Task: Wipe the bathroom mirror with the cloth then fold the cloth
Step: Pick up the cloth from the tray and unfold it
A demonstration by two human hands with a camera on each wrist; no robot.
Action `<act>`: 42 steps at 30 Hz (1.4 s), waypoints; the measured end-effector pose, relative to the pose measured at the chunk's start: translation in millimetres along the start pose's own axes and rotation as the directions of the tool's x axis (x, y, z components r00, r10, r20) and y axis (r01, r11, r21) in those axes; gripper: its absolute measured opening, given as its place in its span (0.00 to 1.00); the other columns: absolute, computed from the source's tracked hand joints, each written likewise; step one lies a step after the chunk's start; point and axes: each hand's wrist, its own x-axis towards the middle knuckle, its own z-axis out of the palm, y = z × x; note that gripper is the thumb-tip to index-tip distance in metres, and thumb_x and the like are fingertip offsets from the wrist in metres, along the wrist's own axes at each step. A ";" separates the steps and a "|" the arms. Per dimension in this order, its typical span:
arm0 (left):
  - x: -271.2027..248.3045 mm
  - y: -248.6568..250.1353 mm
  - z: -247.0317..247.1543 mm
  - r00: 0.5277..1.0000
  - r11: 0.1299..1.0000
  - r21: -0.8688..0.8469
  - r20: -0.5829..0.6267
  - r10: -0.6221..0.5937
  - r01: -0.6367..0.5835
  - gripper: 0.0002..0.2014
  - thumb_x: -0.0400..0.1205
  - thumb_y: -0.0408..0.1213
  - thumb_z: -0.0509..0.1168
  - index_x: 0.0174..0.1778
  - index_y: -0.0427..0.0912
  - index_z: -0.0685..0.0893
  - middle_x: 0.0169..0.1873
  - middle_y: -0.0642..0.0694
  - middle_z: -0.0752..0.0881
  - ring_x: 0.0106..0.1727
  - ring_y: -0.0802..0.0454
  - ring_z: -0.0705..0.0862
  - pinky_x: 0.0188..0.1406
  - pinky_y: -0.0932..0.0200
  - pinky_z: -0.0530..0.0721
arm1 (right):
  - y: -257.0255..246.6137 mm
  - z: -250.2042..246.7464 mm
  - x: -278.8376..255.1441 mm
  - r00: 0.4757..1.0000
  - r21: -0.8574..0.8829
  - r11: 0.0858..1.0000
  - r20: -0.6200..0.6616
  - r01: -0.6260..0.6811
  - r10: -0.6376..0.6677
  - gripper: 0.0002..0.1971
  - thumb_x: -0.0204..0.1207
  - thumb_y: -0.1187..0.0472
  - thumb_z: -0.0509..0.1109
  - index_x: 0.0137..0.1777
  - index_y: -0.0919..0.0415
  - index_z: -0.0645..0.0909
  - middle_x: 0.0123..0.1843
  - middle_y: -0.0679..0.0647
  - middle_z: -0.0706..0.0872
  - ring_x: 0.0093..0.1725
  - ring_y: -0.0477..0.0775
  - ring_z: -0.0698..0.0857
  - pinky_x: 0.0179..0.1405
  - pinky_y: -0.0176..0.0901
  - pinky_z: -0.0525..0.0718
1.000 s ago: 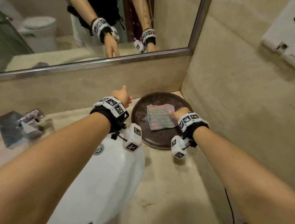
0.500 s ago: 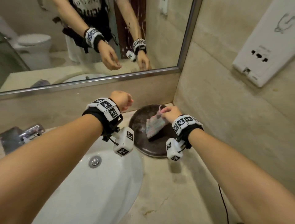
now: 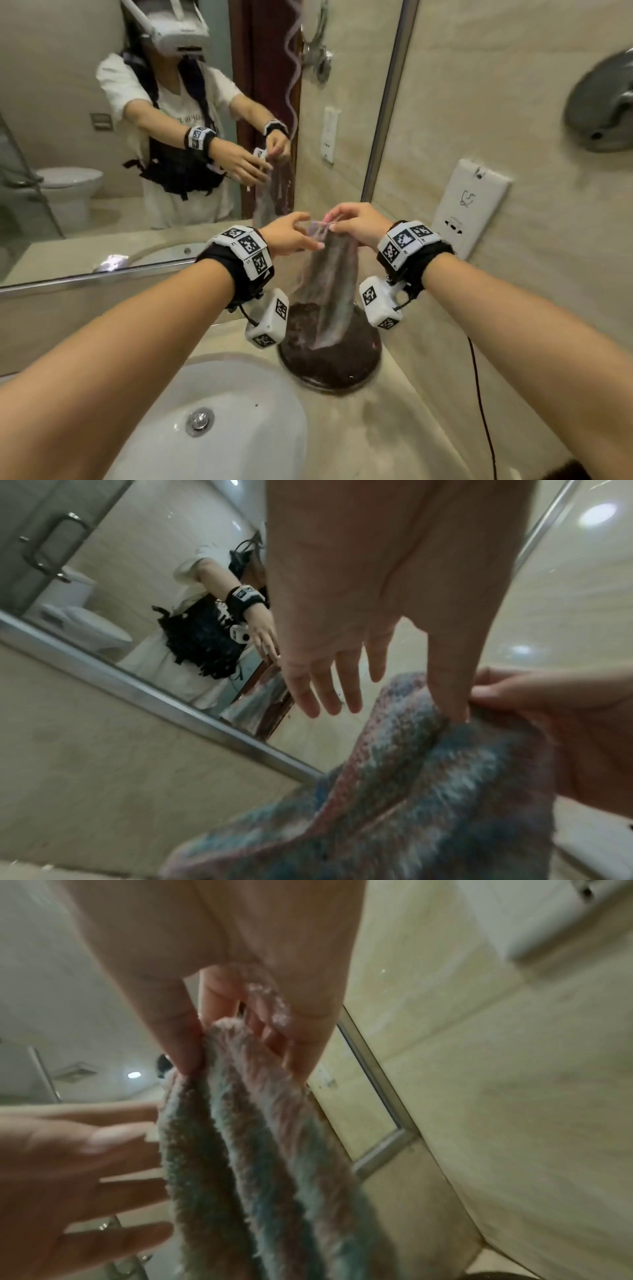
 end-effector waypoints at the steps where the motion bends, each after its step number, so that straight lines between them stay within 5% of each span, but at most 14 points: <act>1: -4.4 6.4 -4.0 0.999 0.999 0.027 0.007 0.032 -0.032 0.35 0.73 0.34 0.75 0.76 0.44 0.69 0.64 0.43 0.80 0.64 0.47 0.81 0.57 0.55 0.79 | -13.8 -4.9 -2.5 1.000 0.014 1.000 0.003 0.021 -0.021 0.07 0.75 0.70 0.68 0.46 0.57 0.82 0.36 0.51 0.80 0.34 0.46 0.77 0.29 0.36 0.76; 6: -27.5 28.3 -24.5 0.982 0.985 0.026 -0.074 0.172 -0.171 0.06 0.80 0.27 0.65 0.51 0.37 0.83 0.43 0.44 0.83 0.39 0.55 0.80 0.31 0.69 0.79 | -67.1 -17.5 -12.1 0.997 0.064 0.995 -0.011 0.078 -0.078 0.12 0.75 0.73 0.67 0.37 0.55 0.81 0.37 0.52 0.82 0.39 0.48 0.81 0.40 0.40 0.82; 9: -43.1 41.6 -40.6 0.981 0.977 -0.110 -0.086 0.171 -0.180 0.11 0.84 0.27 0.59 0.39 0.45 0.80 0.33 0.47 0.80 0.32 0.57 0.78 0.35 0.64 0.81 | -80.3 -21.3 -14.2 0.993 0.013 0.995 -0.063 0.098 -0.097 0.08 0.75 0.71 0.69 0.42 0.58 0.84 0.38 0.51 0.83 0.44 0.51 0.82 0.49 0.43 0.83; 12: -53.4 50.5 -55.5 0.979 0.964 -0.181 -0.089 0.183 -0.197 0.09 0.86 0.29 0.56 0.43 0.42 0.80 0.33 0.45 0.79 0.30 0.53 0.78 0.30 0.59 0.82 | -89.4 -17.9 -17.2 0.986 -0.059 0.991 -0.104 0.122 -0.127 0.11 0.75 0.70 0.69 0.58 0.65 0.83 0.37 0.48 0.80 0.39 0.45 0.80 0.41 0.32 0.79; 14: -58.8 58.6 -62.2 0.970 0.955 -0.191 -0.122 0.208 -0.229 0.08 0.87 0.31 0.53 0.47 0.43 0.77 0.33 0.45 0.77 0.29 0.51 0.76 0.32 0.57 0.80 | -94.0 -11.3 -16.9 0.972 -0.085 0.988 -0.186 0.129 -0.143 0.15 0.75 0.68 0.71 0.61 0.65 0.80 0.38 0.50 0.78 0.42 0.49 0.79 0.44 0.38 0.79; 18: -67.1 79.7 -67.5 0.937 0.904 -0.251 -0.143 0.318 -0.345 0.12 0.86 0.22 0.45 0.44 0.39 0.69 0.36 0.45 0.70 0.35 0.54 0.72 0.36 0.66 0.76 | -96.3 -0.1 -16.6 0.882 -0.240 0.970 -0.448 0.036 -0.144 0.10 0.74 0.57 0.73 0.48 0.59 0.75 0.42 0.52 0.77 0.39 0.51 0.76 0.42 0.41 0.73; 21: -68.2 85.5 -72.6 0.932 0.890 -0.293 -0.203 0.299 -0.350 0.12 0.86 0.24 0.45 0.44 0.43 0.69 0.38 0.44 0.71 0.39 0.53 0.74 0.42 0.58 0.75 | -99.1 10.5 -24.8 0.965 0.000 0.999 -0.258 0.038 -0.037 0.15 0.80 0.46 0.64 0.42 0.58 0.75 0.36 0.52 0.79 0.34 0.49 0.79 0.34 0.41 0.78; 26: -70.8 89.2 -85.4 0.942 0.883 -0.336 -0.177 0.284 -0.329 0.17 0.86 0.26 0.42 0.37 0.49 0.67 0.36 0.46 0.70 0.36 0.53 0.73 0.32 0.60 0.76 | -95.6 26.3 -32.3 0.995 0.043 0.997 0.079 0.059 -0.062 0.22 0.78 0.43 0.64 0.67 0.54 0.76 0.61 0.53 0.83 0.60 0.53 0.81 0.55 0.48 0.78; 29: -72.3 89.7 -95.8 0.937 0.872 -0.355 -0.213 0.275 -0.337 0.18 0.85 0.25 0.42 0.34 0.48 0.65 0.32 0.48 0.68 0.33 0.55 0.71 0.27 0.66 0.78 | -96.2 25.2 -22.2 0.990 0.044 0.996 0.111 0.078 -0.083 0.19 0.76 0.47 0.69 0.63 0.55 0.80 0.59 0.54 0.85 0.61 0.56 0.82 0.56 0.51 0.77; 32: -67.3 89.1 -109.7 0.896 0.862 -0.322 -0.346 0.278 -0.392 0.17 0.83 0.23 0.45 0.33 0.46 0.66 0.32 0.46 0.68 0.37 0.50 0.72 0.41 0.52 0.75 | -100.0 15.3 -13.4 0.986 0.076 0.993 0.131 0.090 -0.099 0.12 0.75 0.48 0.70 0.50 0.55 0.84 0.51 0.53 0.86 0.58 0.56 0.83 0.60 0.54 0.78; 34: -59.0 90.5 -118.2 0.882 0.876 -0.297 -0.401 0.247 -0.381 0.17 0.84 0.23 0.47 0.33 0.44 0.68 0.33 0.46 0.70 0.41 0.49 0.74 0.46 0.51 0.75 | -101.9 6.4 -8.3 0.986 0.086 0.993 0.142 0.080 -0.092 0.06 0.75 0.51 0.71 0.40 0.52 0.83 0.46 0.51 0.85 0.54 0.53 0.82 0.60 0.54 0.77; 36: -57.5 94.8 -124.0 0.861 0.927 -0.189 -0.465 0.207 -0.325 0.16 0.85 0.26 0.52 0.33 0.44 0.72 0.33 0.47 0.74 0.44 0.48 0.76 0.50 0.52 0.77 | -105.7 -3.9 -3.7 0.985 0.101 0.991 0.138 0.091 -0.105 0.08 0.75 0.55 0.72 0.36 0.52 0.81 0.41 0.52 0.82 0.49 0.54 0.80 0.56 0.52 0.77; 40: -46.7 99.8 -138.6 0.802 0.986 0.040 -0.577 0.153 -0.159 0.04 0.79 0.30 0.65 0.39 0.39 0.82 0.37 0.42 0.81 0.42 0.47 0.79 0.41 0.56 0.79 | -124.0 -27.9 1.1 0.983 0.238 0.959 0.063 0.156 -0.175 0.11 0.77 0.63 0.69 0.33 0.57 0.78 0.35 0.53 0.78 0.37 0.49 0.78 0.35 0.33 0.77; 42: -42.3 103.4 -144.8 0.754 0.980 0.195 -0.638 0.154 -0.034 0.11 0.74 0.36 0.70 0.48 0.34 0.84 0.44 0.39 0.84 0.46 0.43 0.83 0.41 0.55 0.78 | -134.5 -40.3 7.8 0.981 0.247 0.951 -0.001 0.187 -0.193 0.11 0.76 0.63 0.70 0.32 0.56 0.78 0.35 0.52 0.78 0.40 0.49 0.78 0.40 0.37 0.75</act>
